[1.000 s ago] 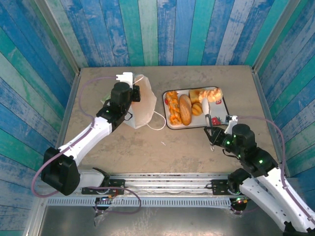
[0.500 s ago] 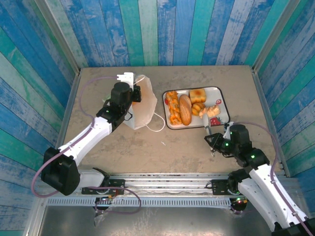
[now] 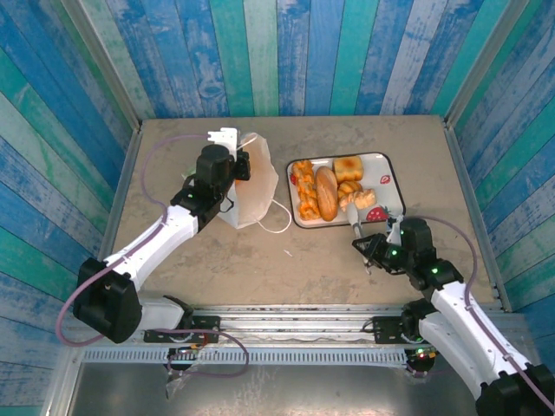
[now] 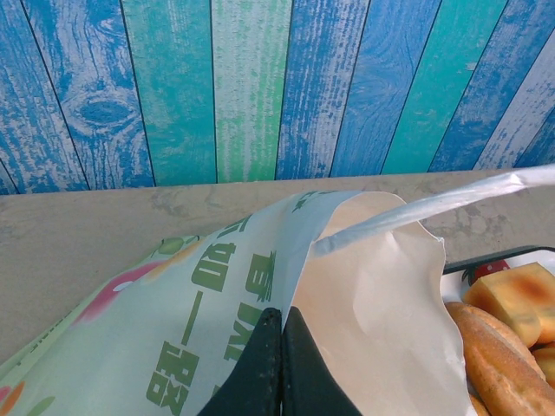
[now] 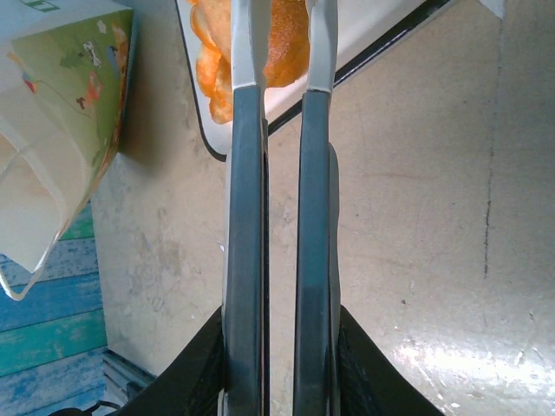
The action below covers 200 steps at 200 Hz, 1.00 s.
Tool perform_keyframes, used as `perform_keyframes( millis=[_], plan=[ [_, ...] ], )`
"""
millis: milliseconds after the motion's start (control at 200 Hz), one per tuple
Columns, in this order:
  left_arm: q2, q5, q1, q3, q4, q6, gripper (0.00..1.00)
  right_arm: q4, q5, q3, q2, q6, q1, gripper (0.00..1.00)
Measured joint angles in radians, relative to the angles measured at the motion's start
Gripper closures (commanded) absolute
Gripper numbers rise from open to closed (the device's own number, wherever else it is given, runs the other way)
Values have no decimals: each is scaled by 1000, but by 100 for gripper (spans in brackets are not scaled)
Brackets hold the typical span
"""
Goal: Take the fake bread out of the paper bag
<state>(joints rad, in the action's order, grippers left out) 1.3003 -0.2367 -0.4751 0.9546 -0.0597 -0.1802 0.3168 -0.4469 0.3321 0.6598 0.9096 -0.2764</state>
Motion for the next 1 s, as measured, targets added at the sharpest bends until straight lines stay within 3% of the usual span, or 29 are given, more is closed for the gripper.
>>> perform_keyframes(
  millis=[436,626,1002],
  plan=[
    [0,4,0,0,0,0,100,-60,-22,-17,63,3,13,73],
    [0,4,0,0,0,0,100,-77,-29,-26,99,3,21,67],
    [0,11,0,0,0,-1,100,49,-6,5,82,-13,26,57]
  ],
)
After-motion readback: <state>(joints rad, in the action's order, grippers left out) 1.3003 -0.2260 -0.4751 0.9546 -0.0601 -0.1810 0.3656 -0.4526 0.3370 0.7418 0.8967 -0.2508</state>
